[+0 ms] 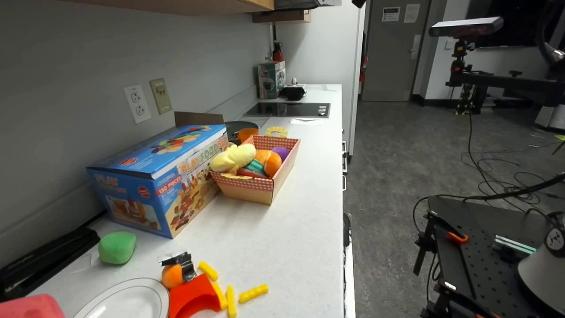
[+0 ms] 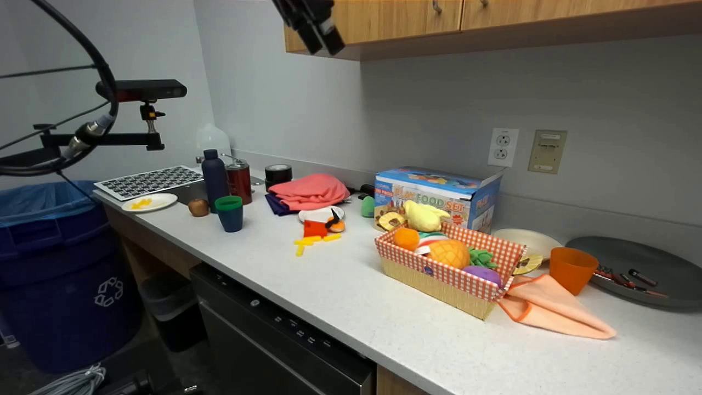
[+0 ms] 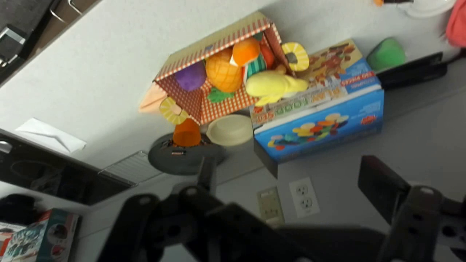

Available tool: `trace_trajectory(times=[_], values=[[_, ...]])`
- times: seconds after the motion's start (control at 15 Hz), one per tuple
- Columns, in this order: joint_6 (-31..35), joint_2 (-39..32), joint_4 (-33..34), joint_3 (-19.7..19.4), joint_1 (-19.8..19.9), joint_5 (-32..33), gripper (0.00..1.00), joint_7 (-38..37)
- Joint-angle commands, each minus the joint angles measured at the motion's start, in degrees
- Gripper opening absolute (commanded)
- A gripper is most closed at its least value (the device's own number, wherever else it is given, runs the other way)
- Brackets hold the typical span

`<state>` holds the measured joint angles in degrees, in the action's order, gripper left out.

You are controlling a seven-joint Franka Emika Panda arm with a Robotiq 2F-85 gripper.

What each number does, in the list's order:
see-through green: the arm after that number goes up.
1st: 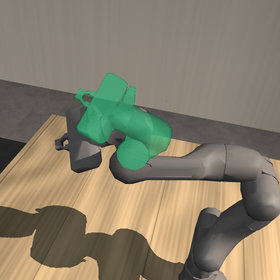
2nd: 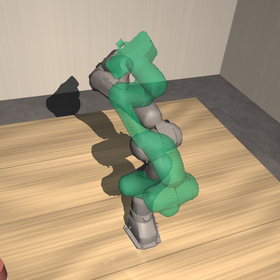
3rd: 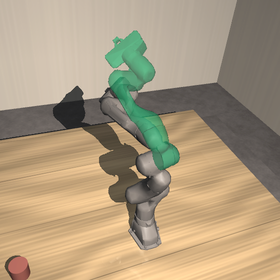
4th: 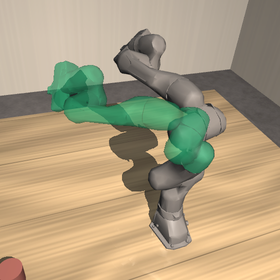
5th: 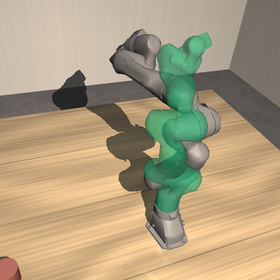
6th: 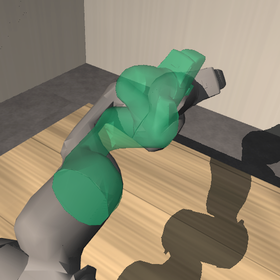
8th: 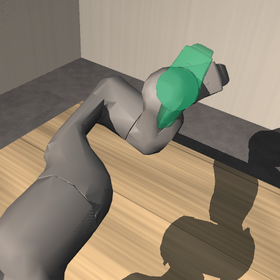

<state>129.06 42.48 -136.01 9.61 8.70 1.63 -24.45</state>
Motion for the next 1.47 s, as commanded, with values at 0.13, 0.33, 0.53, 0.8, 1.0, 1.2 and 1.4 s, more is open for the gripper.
trace_trajectory(times=[0.13,0.33,0.53,0.8,1.0,1.2,1.4], values=[[3.4,-4.0,4.3,-0.2,2.0,1.5,1.0,-2.1],[3.8,-5.3,5.2,-0.1,2.1,1.6,1.0,-2.6],[6.2,-7.8,8.0,-0.1,3.2,1.7,1.0,-4.2],[10.7,-13.4,14.4,0.2,5.5,4.2,1.0,-4.5],[13.4,-18.3,19.1,0.7,7.2,7.4,1.0,-5.8],[15.6,-23.2,23.9,0.8,8.0,11.2,1.0,-8.0],[16.9,-27.7,28.6,0.6,7.8,14.6,1.0,-11.1]])
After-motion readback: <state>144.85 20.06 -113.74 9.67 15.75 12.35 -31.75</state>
